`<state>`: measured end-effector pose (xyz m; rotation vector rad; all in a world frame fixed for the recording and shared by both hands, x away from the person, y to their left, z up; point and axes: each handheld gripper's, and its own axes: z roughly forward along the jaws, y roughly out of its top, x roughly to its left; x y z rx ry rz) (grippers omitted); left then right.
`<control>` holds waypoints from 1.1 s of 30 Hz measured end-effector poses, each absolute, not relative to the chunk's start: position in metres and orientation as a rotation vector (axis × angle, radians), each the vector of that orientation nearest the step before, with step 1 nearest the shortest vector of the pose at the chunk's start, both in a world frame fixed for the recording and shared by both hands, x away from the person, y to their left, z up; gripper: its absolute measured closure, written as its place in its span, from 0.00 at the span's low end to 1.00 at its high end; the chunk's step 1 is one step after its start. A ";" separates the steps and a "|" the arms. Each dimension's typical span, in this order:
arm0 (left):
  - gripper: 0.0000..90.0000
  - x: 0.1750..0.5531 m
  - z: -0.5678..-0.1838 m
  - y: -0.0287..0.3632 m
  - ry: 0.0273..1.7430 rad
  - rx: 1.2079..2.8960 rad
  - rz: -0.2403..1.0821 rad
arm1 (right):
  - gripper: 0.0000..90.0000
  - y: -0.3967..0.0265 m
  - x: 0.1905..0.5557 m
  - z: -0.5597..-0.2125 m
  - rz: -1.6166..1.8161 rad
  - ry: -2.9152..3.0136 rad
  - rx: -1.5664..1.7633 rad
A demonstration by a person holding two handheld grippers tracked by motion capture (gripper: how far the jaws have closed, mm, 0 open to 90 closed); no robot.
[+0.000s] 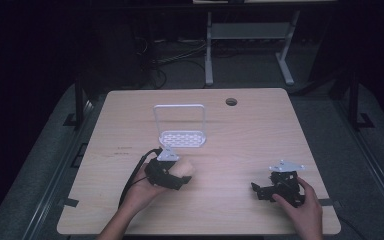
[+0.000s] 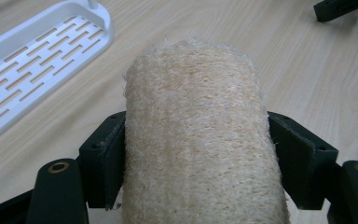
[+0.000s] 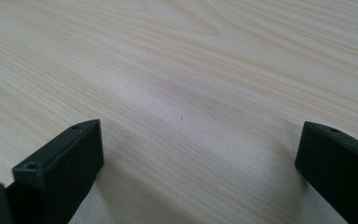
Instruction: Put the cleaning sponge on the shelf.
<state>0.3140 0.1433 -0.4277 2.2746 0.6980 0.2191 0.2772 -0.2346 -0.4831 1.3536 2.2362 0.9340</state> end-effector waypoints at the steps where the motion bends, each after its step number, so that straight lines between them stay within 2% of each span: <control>1: 0.29 0.315 -0.427 0.143 0.700 2.271 0.219 | 0.01 -0.235 0.277 -0.483 0.934 2.236 1.354; 33: 0.29 0.360 -0.416 0.142 0.742 2.250 0.280 | 0.01 -0.235 0.277 -0.483 0.935 2.237 1.354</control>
